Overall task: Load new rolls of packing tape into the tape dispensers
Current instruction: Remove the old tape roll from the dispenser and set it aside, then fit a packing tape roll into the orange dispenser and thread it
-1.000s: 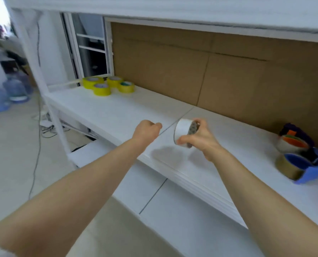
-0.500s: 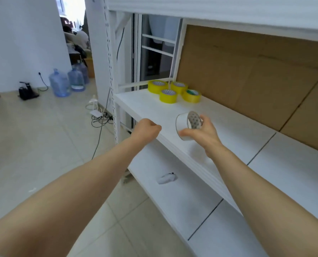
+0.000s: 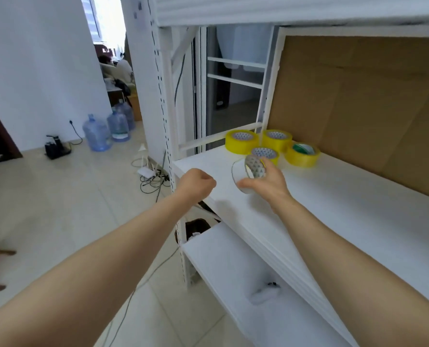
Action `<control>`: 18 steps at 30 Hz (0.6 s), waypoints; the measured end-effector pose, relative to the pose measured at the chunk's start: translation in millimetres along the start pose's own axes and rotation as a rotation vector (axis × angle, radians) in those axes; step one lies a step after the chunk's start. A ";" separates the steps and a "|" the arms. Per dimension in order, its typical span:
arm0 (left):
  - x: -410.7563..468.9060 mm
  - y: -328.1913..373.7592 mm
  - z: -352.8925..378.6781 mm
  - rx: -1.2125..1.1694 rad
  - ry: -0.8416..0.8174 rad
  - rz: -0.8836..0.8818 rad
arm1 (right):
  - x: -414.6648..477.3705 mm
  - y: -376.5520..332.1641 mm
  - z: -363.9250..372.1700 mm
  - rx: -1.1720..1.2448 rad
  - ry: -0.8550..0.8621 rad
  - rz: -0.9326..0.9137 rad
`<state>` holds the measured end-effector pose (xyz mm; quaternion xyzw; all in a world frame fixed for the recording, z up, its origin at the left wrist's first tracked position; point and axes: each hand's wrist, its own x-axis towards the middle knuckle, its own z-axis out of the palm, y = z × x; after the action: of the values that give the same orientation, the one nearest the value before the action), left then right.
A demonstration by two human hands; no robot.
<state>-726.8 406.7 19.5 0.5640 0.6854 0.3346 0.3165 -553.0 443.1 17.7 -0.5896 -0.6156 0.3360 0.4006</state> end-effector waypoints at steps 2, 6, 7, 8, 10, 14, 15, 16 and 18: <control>23.5 -8.4 -9.5 -0.009 -0.010 -0.012 | 18.0 -3.8 15.2 0.010 0.009 -0.010; 60.1 -22.9 -17.0 -0.017 -0.022 -0.044 | 44.3 -2.1 38.9 -0.090 -0.004 -0.021; 68.8 -24.7 -18.1 -0.012 -0.026 -0.048 | 49.7 -1.9 43.8 -0.109 -0.011 -0.024; 77.1 -25.8 -18.9 -0.014 -0.037 -0.047 | 55.0 -1.8 48.6 -0.141 -0.015 -0.023; 94.2 -27.4 -19.9 -0.020 -0.069 -0.037 | 66.5 -1.9 57.6 -0.240 -0.017 -0.029; 131.3 -29.2 -22.2 0.014 -0.094 -0.005 | 87.2 -6.1 75.4 -0.375 -0.021 -0.068; 141.4 -29.0 -23.2 0.022 -0.092 0.013 | 93.1 -7.1 80.1 -0.392 -0.014 -0.077; 152.1 -29.1 -24.4 0.025 -0.089 0.034 | 99.4 -7.8 85.4 -0.414 -0.001 -0.083; 173.3 -30.7 -29.2 0.039 -0.089 0.074 | 112.8 -9.9 96.9 -0.505 0.049 -0.090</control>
<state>-796.0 570.2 1.4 0.6093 0.6557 0.3074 0.3230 -641.9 560.2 -6.6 -0.6509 -0.6957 0.1391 0.2699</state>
